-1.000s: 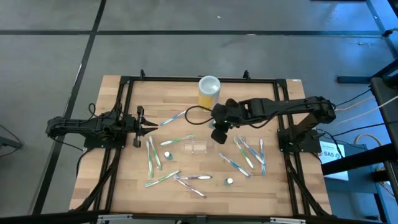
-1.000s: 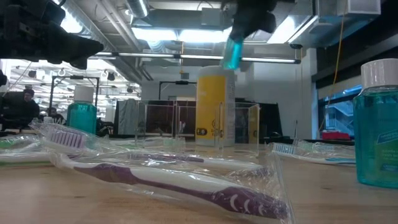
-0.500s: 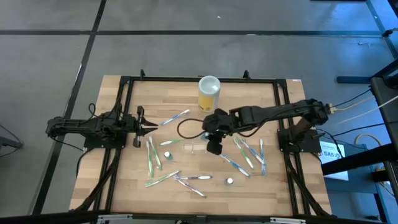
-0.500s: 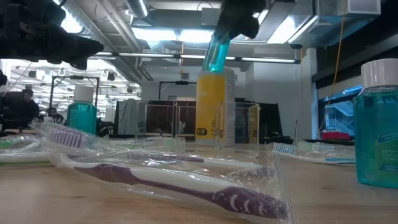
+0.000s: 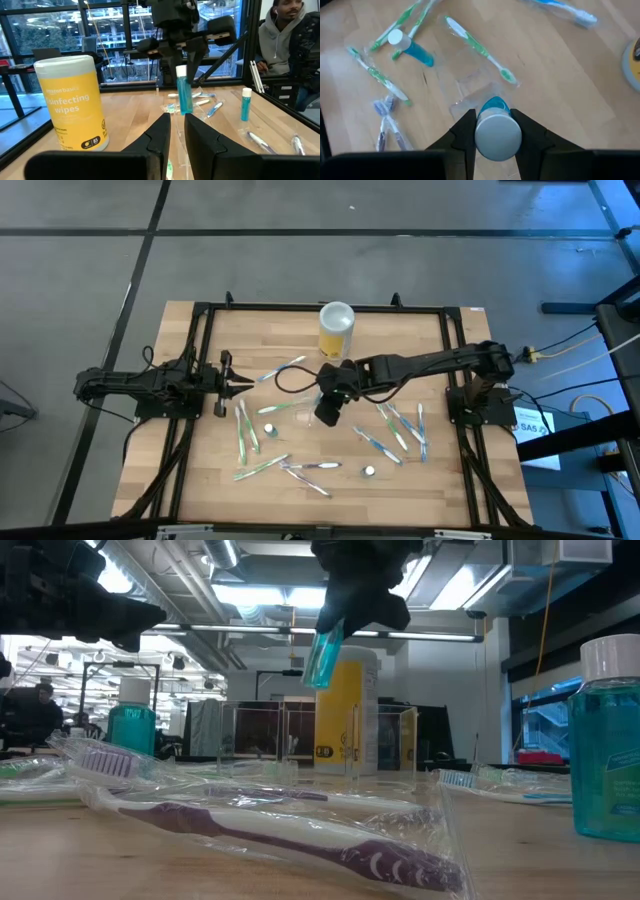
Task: Pick & Place toothbrushing station
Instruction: Put the blue mouthwash into the transparent organizer, then put the blue toothbrush into the transparent organizer
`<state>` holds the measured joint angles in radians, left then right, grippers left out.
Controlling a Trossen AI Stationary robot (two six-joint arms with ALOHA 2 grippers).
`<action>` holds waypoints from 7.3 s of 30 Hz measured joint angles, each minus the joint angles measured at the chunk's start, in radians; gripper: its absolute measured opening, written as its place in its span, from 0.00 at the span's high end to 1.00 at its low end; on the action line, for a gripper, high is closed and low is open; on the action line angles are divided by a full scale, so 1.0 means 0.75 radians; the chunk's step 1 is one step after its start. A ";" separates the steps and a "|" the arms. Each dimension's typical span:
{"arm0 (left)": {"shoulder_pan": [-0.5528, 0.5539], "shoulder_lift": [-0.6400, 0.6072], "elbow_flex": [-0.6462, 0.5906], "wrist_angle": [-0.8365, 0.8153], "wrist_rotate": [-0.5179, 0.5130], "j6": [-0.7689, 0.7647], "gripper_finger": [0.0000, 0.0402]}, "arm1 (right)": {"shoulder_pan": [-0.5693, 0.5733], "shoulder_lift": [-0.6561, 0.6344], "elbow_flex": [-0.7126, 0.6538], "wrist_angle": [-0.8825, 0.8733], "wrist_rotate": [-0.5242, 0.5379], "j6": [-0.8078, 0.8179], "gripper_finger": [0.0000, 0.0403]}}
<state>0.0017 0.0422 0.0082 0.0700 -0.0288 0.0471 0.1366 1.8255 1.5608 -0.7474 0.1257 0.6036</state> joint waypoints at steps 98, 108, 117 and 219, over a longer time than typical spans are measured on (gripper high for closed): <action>0.000 0.002 0.000 0.001 0.004 -0.010 0.87 | -0.029 0.272 -0.002 -0.070 -0.049 -0.327 0.58; 0.000 0.003 0.000 0.001 0.004 -0.010 0.87 | -0.029 0.272 0.071 -0.125 -0.030 -0.327 0.40; 0.000 0.002 0.000 0.001 0.004 -0.010 0.87 | -0.013 0.269 0.254 -0.227 -0.032 -0.366 0.51; 0.000 0.002 0.000 0.021 -0.168 -0.070 0.87 | 0.303 -0.809 -1.044 -0.313 0.049 0.526 0.52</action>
<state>0.0017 0.0437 0.0084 0.0855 -0.1547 -0.0051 0.3637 1.2190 0.7775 -0.9818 0.1626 0.9984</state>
